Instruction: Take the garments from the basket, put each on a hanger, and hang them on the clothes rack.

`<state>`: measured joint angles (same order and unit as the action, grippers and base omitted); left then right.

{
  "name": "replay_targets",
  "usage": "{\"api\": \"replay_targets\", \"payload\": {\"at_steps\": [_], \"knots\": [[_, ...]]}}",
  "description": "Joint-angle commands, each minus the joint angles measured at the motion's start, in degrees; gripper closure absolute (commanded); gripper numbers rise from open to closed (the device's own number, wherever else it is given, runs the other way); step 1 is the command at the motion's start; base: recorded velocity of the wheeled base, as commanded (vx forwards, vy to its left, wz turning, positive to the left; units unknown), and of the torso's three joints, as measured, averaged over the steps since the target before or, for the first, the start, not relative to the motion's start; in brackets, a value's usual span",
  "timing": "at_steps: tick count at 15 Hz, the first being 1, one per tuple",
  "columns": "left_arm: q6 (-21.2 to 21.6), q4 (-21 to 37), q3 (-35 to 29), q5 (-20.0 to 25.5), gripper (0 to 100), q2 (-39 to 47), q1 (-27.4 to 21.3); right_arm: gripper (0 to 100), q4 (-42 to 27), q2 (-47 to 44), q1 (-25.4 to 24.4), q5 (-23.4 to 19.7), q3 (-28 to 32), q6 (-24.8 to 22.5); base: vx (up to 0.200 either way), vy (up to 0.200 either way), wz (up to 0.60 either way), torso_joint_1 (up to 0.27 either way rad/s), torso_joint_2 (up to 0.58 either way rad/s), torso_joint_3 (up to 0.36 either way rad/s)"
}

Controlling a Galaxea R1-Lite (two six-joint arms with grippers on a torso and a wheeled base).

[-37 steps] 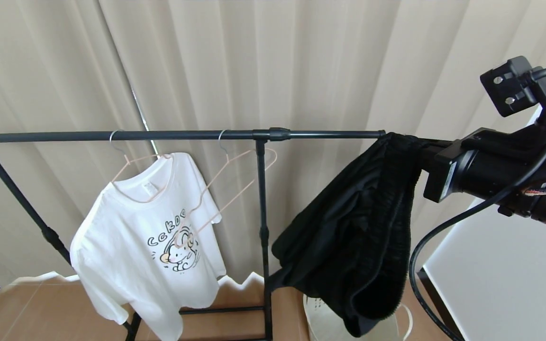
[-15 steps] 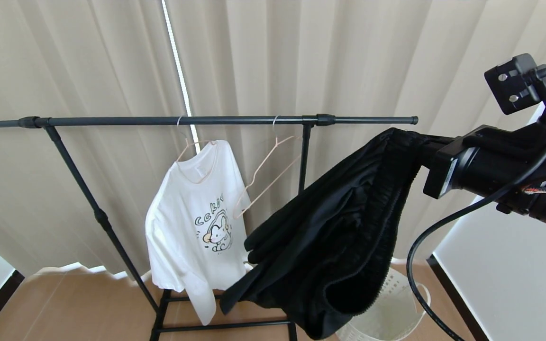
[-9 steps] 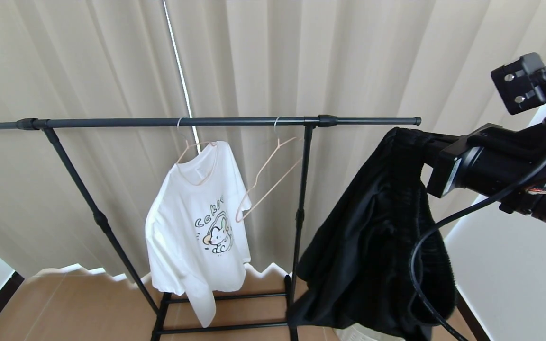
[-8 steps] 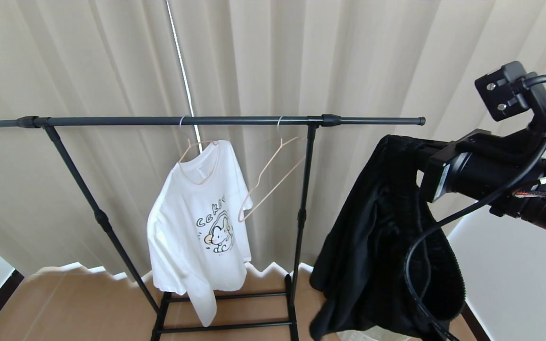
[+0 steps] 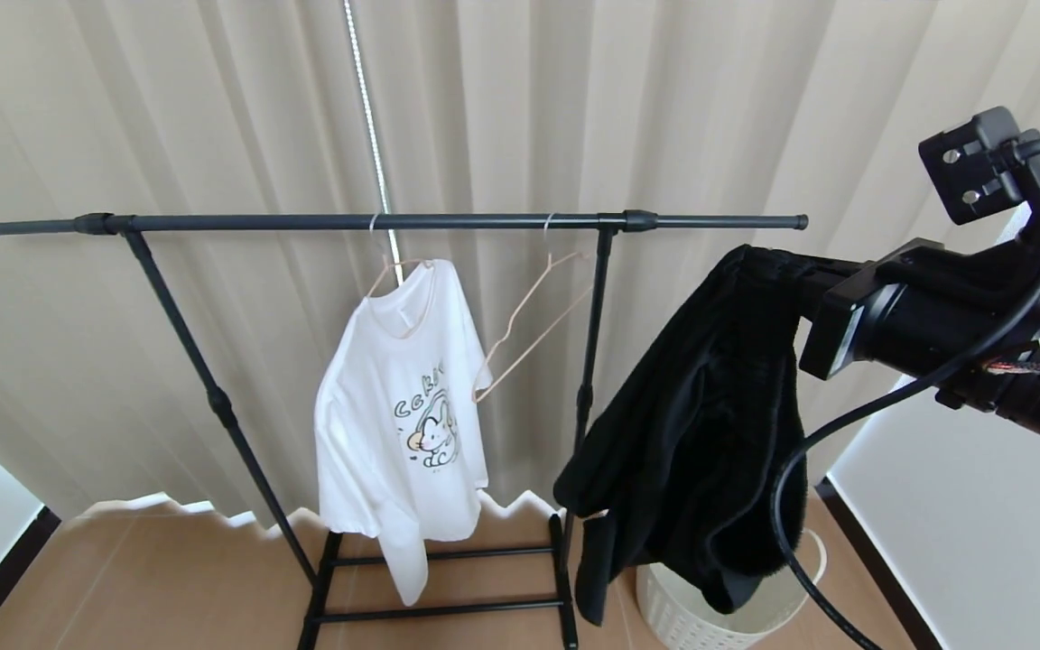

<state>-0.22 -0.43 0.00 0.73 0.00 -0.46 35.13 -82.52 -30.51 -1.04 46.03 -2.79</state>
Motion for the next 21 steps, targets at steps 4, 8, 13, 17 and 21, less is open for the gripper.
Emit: {"api": "replay_targets", "payload": {"at_steps": [4, 8, 13, 17, 21], "knots": [[0.1, -0.1, 0.0, 0.1, 0, 0.0, 0.1, 100, 2.1, -0.5, 0.4, 0.2, -0.7, -2.6, 0.000, 0.000, 0.00, 0.000, 0.00, 0.000], [0.2, -0.2, 0.0, 0.2, 0, 0.0, 0.1, 100, 2.1, -0.9, 1.8, 1.7, -0.6, -3.7, 0.000, 0.000, 0.00, 0.000, 0.00, 0.000], [6.5, 0.3, -0.2, 0.4, 0, 9.1, 1.9, 100, -8.1, -6.6, 1.4, 8.6, 10.5, -1.0, 0.000, 0.000, 0.00, 0.000, 0.00, 0.000], [1.8, -0.7, -12.3, 3.1, 0, 38.3, 0.7, 100, -57.2, -18.5, 1.0, 14.0, 44.1, 19.8, 0.000, 0.000, 0.00, 0.000, 0.00, 0.000], [-23.0, 5.1, -33.0, -1.6, 0, 67.3, -17.1, 100, -59.2, -22.7, 0.8, 14.1, 46.4, 25.4, 0.000, 0.000, 0.00, 0.000, 0.00, 0.000]]}}
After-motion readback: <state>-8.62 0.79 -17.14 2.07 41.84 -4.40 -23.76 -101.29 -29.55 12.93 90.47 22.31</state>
